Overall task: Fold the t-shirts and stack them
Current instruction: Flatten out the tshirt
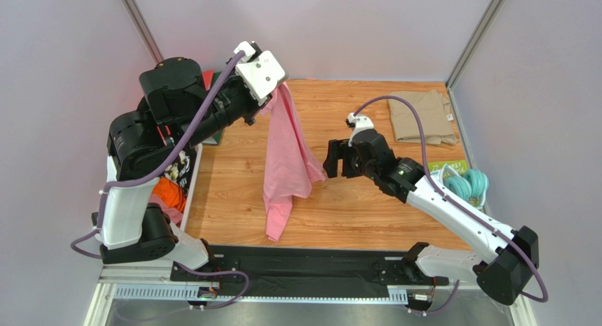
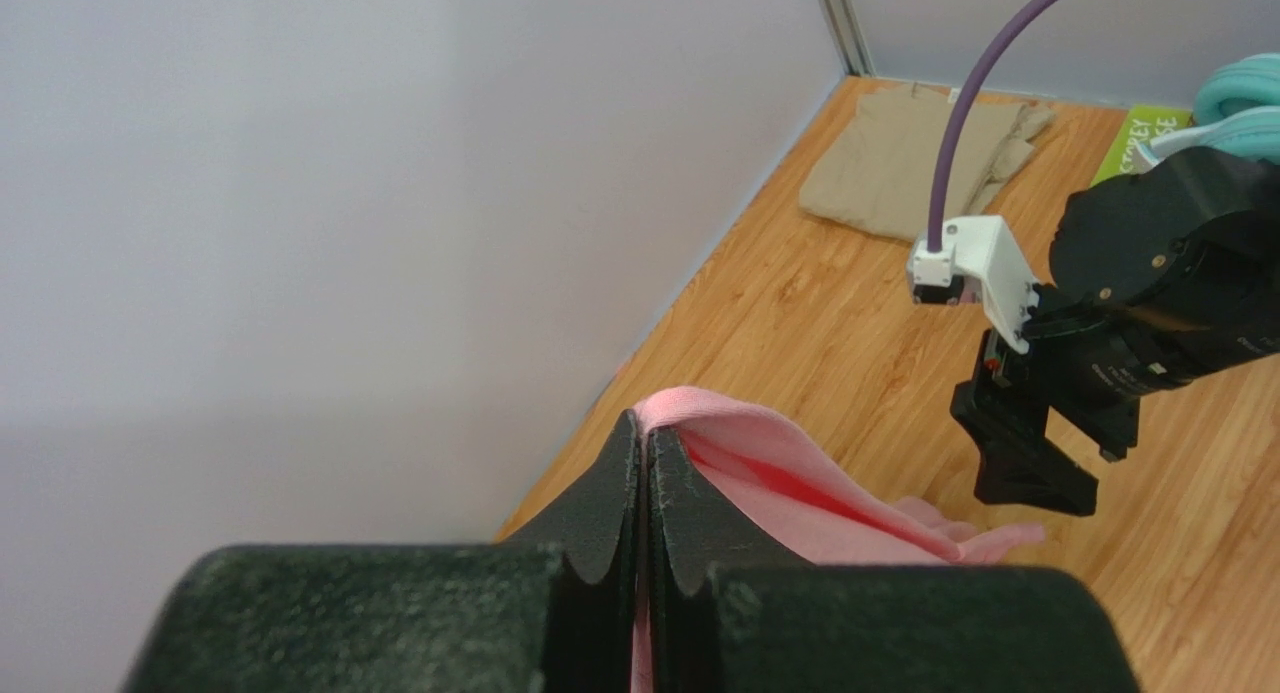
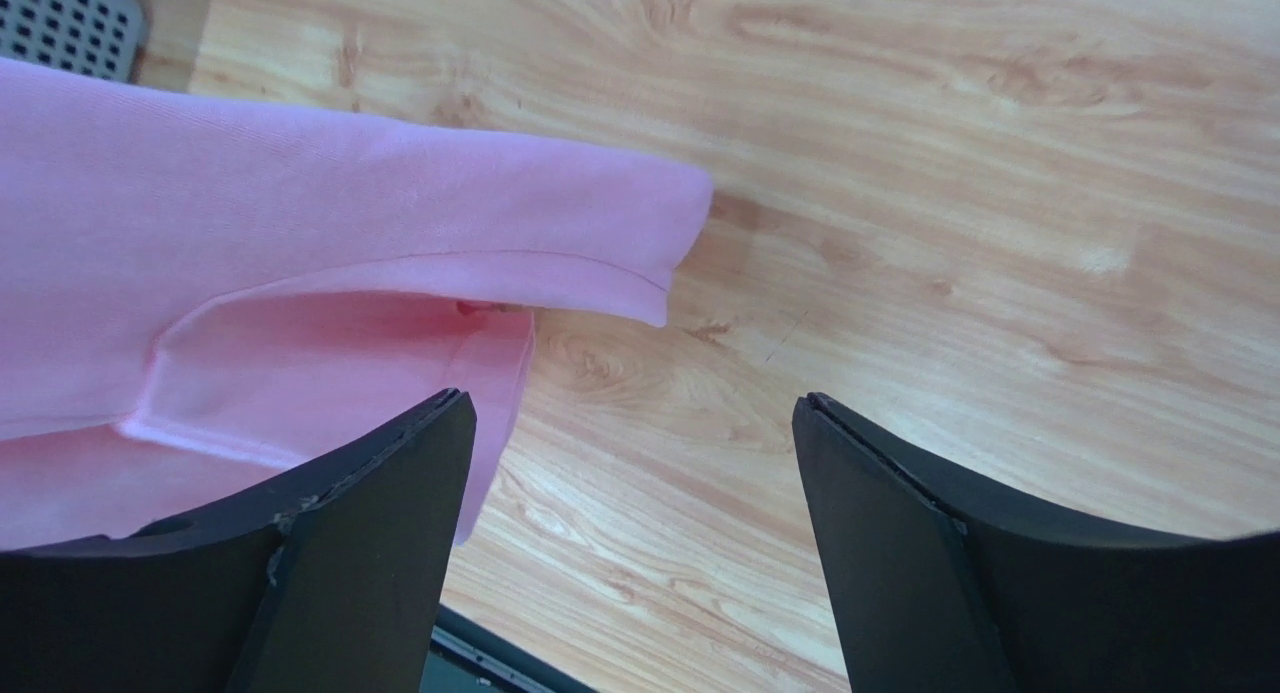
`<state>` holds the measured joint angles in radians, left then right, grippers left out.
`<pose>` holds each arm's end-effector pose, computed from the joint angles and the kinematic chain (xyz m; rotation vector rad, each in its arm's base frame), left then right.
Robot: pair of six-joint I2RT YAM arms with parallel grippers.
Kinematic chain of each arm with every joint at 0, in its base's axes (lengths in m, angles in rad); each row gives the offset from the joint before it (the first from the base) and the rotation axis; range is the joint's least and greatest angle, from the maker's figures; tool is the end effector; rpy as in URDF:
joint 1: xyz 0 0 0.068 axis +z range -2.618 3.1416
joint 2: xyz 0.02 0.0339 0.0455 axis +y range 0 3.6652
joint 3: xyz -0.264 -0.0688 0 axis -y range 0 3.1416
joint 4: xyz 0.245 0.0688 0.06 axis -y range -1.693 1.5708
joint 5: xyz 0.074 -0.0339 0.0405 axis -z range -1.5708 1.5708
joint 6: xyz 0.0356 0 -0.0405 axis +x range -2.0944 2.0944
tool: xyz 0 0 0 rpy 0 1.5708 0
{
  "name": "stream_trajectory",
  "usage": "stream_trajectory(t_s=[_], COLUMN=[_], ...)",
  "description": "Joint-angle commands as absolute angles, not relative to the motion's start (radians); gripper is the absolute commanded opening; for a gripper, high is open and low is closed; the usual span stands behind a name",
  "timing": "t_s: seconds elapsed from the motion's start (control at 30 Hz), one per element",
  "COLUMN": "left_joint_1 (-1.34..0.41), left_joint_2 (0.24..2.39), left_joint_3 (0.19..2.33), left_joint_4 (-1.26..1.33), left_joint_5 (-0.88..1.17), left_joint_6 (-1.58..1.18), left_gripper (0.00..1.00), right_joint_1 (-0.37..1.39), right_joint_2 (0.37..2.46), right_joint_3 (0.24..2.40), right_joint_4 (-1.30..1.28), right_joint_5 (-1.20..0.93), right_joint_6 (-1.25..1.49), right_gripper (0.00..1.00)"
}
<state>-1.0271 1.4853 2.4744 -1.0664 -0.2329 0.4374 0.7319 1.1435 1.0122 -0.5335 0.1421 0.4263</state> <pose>0.1054 -0.1586 0.6058 0.9660 1.3405 -0.2579 0.1874 0.1615 0.3138 -0.2676 2.2541 0.4692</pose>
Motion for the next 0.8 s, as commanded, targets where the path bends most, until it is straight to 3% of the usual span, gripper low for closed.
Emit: stream_trajectory(t_s=[0.0, 0.57, 0.77], left_joint_1=[-1.032, -1.032, -1.032], left_joint_2=[1.482, 1.488, 1.493], left_joint_3=[2.494, 2.48, 2.491], left_joint_4=[-1.037, -1.034, -1.039], left_joint_5=[-0.238, -0.245, -0.244], left_joint_6=[0.465, 0.468, 0.462], left_gripper=[0.0, 0.0, 0.0], right_joint_1=[0.735, 0.785, 0.818], right_joint_2=[1.161, 0.914, 1.007], right_joint_3=[0.989, 0.864, 0.893], right_joint_4=[-0.469, -0.479, -0.459], right_joint_5=[0.06, -0.11, -0.118], right_joint_6=[0.46, 0.512, 0.491], right_gripper=[0.84, 0.83, 0.79])
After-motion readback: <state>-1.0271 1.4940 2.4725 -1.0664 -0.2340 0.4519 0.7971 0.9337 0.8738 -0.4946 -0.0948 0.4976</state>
